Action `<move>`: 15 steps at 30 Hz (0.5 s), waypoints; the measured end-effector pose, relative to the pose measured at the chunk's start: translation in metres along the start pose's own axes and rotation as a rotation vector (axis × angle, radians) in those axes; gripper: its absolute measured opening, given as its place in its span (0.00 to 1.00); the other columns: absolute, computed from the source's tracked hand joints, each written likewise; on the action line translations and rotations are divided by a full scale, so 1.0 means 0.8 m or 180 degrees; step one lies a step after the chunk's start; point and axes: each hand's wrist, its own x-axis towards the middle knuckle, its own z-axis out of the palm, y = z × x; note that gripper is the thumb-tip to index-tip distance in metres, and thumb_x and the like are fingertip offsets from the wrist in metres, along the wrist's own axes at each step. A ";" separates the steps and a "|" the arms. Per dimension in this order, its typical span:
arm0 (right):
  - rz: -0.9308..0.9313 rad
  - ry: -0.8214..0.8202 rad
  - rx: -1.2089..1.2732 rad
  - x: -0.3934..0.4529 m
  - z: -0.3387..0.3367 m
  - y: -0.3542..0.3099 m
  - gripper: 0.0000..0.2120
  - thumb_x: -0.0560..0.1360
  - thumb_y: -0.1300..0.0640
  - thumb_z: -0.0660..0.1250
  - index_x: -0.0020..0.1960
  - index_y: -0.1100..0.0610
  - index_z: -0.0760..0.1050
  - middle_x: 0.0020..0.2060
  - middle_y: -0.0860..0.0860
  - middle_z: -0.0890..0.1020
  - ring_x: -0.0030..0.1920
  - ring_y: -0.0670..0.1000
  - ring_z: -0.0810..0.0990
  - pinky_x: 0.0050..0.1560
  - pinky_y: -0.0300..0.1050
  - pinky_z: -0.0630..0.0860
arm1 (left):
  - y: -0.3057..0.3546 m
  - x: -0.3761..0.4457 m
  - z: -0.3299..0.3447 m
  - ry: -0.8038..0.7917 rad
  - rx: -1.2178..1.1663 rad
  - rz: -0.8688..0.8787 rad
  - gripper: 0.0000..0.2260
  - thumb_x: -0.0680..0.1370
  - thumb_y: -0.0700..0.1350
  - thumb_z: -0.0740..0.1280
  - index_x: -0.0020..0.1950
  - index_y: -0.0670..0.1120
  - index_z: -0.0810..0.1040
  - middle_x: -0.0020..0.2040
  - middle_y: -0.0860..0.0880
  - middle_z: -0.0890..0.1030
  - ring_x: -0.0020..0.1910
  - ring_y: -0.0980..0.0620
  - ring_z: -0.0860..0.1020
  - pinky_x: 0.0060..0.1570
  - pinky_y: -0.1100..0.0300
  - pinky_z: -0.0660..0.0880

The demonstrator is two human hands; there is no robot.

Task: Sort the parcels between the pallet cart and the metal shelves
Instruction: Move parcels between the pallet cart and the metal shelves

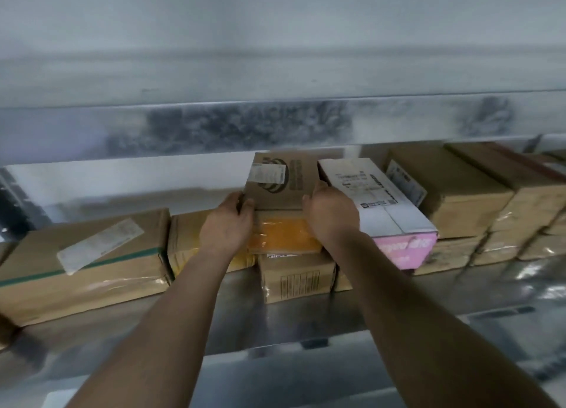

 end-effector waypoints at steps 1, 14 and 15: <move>0.0152 -0.0042 0.0203 -0.004 -0.001 -0.003 0.09 0.80 0.54 0.58 0.55 0.58 0.71 0.46 0.55 0.76 0.43 0.52 0.74 0.42 0.44 0.69 | -0.003 -0.001 -0.003 -0.0035 -0.0142 -0.0024 0.17 0.80 0.53 0.56 0.67 0.49 0.71 0.62 0.44 0.77 0.58 0.43 0.74 0.49 0.57 0.65; 0.0722 -0.0703 0.2237 -0.067 -0.016 0.002 0.27 0.73 0.63 0.65 0.69 0.49 0.62 0.60 0.50 0.75 0.59 0.53 0.73 0.48 0.43 0.73 | -0.033 -0.057 -0.041 -0.0866 -0.1137 0.0187 0.27 0.74 0.43 0.68 0.69 0.60 0.64 0.54 0.51 0.70 0.54 0.52 0.72 0.52 0.64 0.70; 0.0630 -0.0693 0.2322 -0.074 -0.016 0.003 0.30 0.72 0.66 0.65 0.70 0.49 0.61 0.60 0.49 0.75 0.60 0.52 0.72 0.46 0.40 0.71 | -0.035 -0.062 -0.042 -0.0932 -0.1073 0.0190 0.29 0.74 0.44 0.68 0.71 0.62 0.62 0.58 0.49 0.68 0.56 0.51 0.71 0.56 0.59 0.69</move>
